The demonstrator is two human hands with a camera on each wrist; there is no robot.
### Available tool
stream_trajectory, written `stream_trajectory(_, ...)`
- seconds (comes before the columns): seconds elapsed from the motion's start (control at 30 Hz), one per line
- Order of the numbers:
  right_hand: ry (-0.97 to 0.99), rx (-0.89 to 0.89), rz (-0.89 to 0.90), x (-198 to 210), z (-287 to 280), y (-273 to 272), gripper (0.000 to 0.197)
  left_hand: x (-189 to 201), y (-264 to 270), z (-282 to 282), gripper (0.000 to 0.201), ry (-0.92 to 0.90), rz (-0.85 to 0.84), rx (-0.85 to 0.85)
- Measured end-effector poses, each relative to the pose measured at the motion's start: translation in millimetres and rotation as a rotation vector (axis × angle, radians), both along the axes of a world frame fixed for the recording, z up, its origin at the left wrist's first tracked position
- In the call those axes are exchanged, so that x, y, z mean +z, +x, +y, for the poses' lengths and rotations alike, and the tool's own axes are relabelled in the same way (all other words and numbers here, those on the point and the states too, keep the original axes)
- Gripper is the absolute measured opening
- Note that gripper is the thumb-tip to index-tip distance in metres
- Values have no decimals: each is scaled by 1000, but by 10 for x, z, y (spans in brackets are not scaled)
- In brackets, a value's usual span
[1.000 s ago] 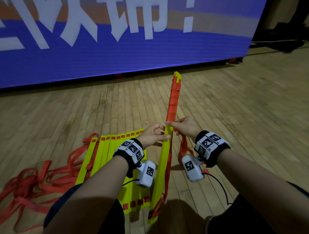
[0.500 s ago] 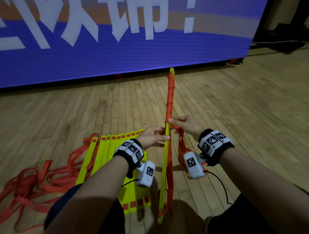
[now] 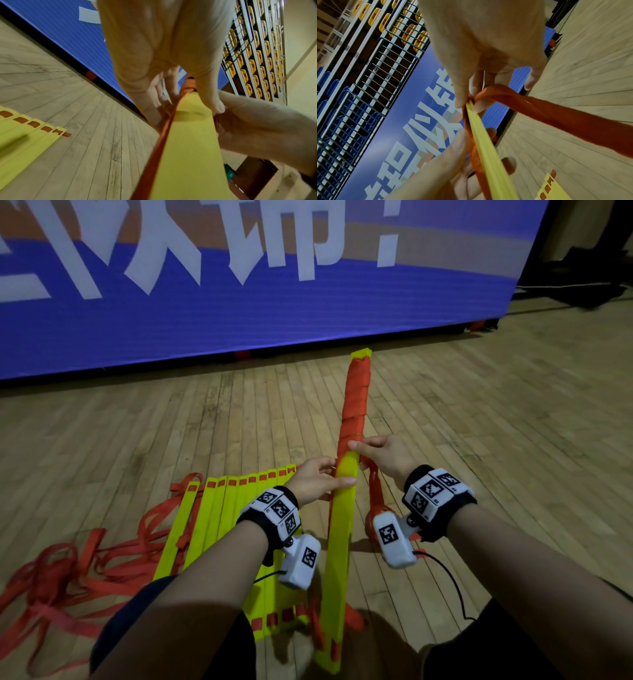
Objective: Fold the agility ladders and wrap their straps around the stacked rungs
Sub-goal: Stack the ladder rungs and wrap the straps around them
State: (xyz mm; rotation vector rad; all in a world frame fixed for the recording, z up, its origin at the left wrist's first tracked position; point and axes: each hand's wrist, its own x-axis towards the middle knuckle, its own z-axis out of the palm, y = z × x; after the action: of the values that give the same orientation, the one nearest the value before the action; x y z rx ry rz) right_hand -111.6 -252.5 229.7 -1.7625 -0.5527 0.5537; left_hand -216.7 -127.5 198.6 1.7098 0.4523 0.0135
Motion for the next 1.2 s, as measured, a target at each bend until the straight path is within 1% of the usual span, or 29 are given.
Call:
stream_trajectory(0.17, 2, -3, 18, -11, -15, 24, 11, 46, -67, 62, 26, -220, 35, -83)
stream_trajectory(0.27, 15, -13, 23, -15, -6, 26, 9, 52, -88, 108, 34, -256, 54, -117)
stream_trajectory(0.33, 20, -24, 17, -23, -17, 31, 9, 57, -103, 132, 33, -263, 66, -127)
stream_trajectory(0.4, 31, -27, 24, -24, -26, 30, 8, 53, -104, 151, 32, -243, 69, -118)
stream_trajectory(0.47, 51, -7, 32, -24, -21, 21, 8, 41, -95, 166, 29, -162, 58, -72)
stream_trajectory(0.57, 68, 12, 61, -22, -7, 4, 7, 7, -88, 177, 5, -75, 42, -19)
stream_trajectory(0.6, 74, 4, 71, -21, -7, 2, 10, 3, -90, 174, 4, -66, 38, -18)
stream_trajectory(0.67, 93, -8, 98, -5, -10, -15, 13, 5, -91, 167, 10, -68, 39, -34)
stream_trajectory(0.77, 129, -6, 122, 22, -21, -37, 9, 23, -86, 131, 14, -66, 48, -78)
stream_trajectory(0.83, 131, -7, 137, 44, -32, -36, 12, 25, -80, 104, 15, -71, 45, -79)
stream_trajectory(0.93, 97, -16, 167, 60, -48, -21, 21, 24, -81, 85, 12, -77, 33, -44)
stream_trajectory(1.0, 47, -14, 167, 57, -59, -13, 23, 22, -83, 90, 9, -58, 35, -13)
stream_trajectory(1.07, -13, -1, 157, 41, -64, -2, 25, 9, -78, 98, 12, -33, 39, 6)
stream_trajectory(1.13, -25, 2, 171, 30, -67, 4, 25, 5, -69, 87, 15, -4, 46, 21)
stream_trajectory(1.2, -16, 9, 184, 30, -61, -7, 19, -7, -58, 70, 16, 19, 46, 26)
